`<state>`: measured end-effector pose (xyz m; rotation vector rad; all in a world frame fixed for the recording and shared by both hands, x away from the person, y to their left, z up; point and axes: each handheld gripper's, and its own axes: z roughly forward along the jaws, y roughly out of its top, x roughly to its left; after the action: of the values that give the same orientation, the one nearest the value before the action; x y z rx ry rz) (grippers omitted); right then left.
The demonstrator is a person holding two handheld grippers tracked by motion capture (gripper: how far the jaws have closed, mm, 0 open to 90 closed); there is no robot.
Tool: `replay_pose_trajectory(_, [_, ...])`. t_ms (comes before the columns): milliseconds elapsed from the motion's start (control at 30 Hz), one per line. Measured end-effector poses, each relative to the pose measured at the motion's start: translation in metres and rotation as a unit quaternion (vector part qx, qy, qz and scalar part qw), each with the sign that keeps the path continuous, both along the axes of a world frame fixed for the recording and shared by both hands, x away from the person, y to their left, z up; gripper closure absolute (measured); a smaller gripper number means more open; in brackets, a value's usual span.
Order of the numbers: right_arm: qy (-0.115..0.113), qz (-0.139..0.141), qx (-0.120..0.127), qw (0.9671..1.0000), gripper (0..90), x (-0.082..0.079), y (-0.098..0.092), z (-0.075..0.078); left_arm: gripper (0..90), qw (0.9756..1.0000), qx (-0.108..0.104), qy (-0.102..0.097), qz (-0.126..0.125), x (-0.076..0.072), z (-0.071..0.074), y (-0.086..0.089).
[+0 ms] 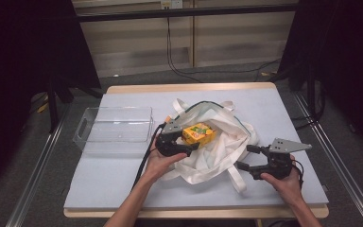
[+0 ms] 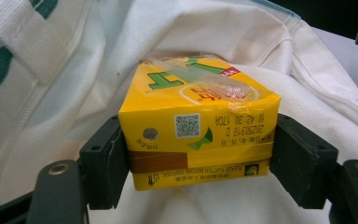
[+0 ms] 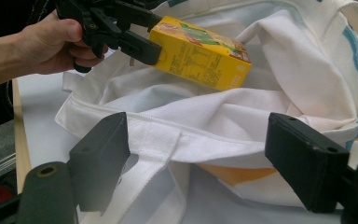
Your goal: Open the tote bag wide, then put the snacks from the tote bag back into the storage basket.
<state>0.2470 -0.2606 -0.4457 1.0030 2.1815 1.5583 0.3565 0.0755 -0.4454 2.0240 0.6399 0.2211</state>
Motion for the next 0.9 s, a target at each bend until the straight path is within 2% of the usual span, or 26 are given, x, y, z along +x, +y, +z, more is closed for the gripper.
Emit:
replay_pose_trajectory(300, [-0.009,-0.017,0.003,0.9998,18.1,-0.007,0.000,0.003,27.2,1.0000,0.000,0.003,-0.001,-0.002,0.016,0.011])
replay_pose_trajectory(433, [-0.010,-0.021,0.004,0.9997,17.6,-0.009,0.002,0.002,27.2,0.9999,-0.011,0.005,-0.002,-0.002,0.022,0.020])
replay_pose_trajectory(500, [-0.007,-0.025,0.001,0.9997,17.3,-0.013,0.003,0.001,27.2,1.0000,-0.006,0.007,-0.002,-0.001,0.025,0.023])
replay_pose_trajectory(600, [-0.006,-0.032,0.000,0.9995,16.9,-0.018,0.002,0.001,27.2,0.9999,-0.004,0.009,-0.006,0.000,0.030,0.027])
replay_pose_trajectory(733, [-0.004,-0.042,-0.001,0.9991,16.8,-0.025,-0.001,-0.001,27.2,0.9997,-0.015,0.011,-0.013,-0.001,0.037,0.034])
replay_pose_trajectory(800, [-0.006,-0.041,-0.002,0.9992,16.8,-0.025,-0.001,-0.001,27.2,0.9997,-0.013,0.011,-0.016,-0.002,0.039,0.037])
replay_pose_trajectory(900, [-0.005,-0.041,-0.001,0.9992,16.8,-0.024,0.001,-0.001,27.2,0.9994,-0.021,0.013,-0.027,-0.005,0.039,0.044])
